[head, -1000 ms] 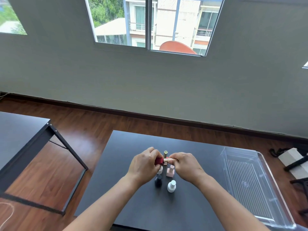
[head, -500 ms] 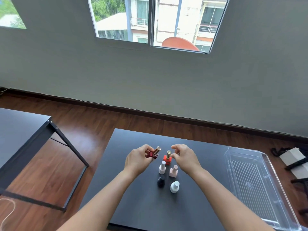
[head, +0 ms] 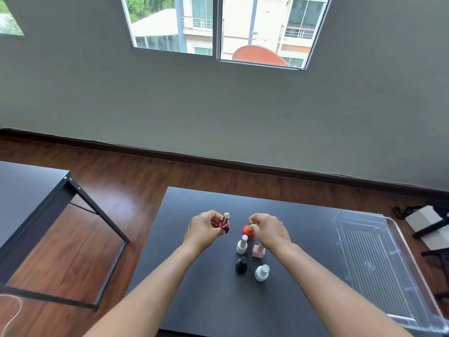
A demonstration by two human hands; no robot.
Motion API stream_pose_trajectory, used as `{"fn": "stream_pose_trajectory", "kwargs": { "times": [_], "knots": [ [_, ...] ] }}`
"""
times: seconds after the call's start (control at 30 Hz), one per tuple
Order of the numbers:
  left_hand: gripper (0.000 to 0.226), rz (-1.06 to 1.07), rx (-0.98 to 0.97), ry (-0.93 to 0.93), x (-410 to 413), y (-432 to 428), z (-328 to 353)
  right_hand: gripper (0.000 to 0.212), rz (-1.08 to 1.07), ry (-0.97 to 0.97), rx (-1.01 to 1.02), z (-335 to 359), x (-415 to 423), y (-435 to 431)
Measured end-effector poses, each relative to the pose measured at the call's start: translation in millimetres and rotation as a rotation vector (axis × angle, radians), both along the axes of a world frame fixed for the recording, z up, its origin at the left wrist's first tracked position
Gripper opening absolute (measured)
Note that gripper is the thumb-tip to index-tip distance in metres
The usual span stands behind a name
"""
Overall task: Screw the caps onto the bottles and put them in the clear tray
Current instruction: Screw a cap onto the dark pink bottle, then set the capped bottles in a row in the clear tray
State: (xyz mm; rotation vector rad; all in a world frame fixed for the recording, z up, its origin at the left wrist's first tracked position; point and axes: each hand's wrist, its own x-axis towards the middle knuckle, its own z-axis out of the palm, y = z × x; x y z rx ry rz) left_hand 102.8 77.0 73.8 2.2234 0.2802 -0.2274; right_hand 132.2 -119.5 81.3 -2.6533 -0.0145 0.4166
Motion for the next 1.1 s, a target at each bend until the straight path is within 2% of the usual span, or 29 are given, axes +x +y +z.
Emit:
{"fn": "stream_pose_trajectory", "kwargs": {
  "times": [0.5,0.8,0.97,1.1],
  "knots": [
    [0.022,-0.137,-0.113,-0.082,33,-31,35,0.018,-0.316,-0.197,0.333,24,-19,-60],
    [0.012,-0.332,-0.099,-0.129,57,-134,43,0.019,-0.505,-0.308,0.355,45,-27,-156],
    [0.018,-0.434,-0.067,-0.134,64,-209,40,0.018,-0.554,-0.343,0.312,56,-31,-221],
    [0.016,-0.501,0.04,-0.144,69,-266,36,0.022,-0.568,-0.354,0.257,60,-30,-267]
  ]
}}
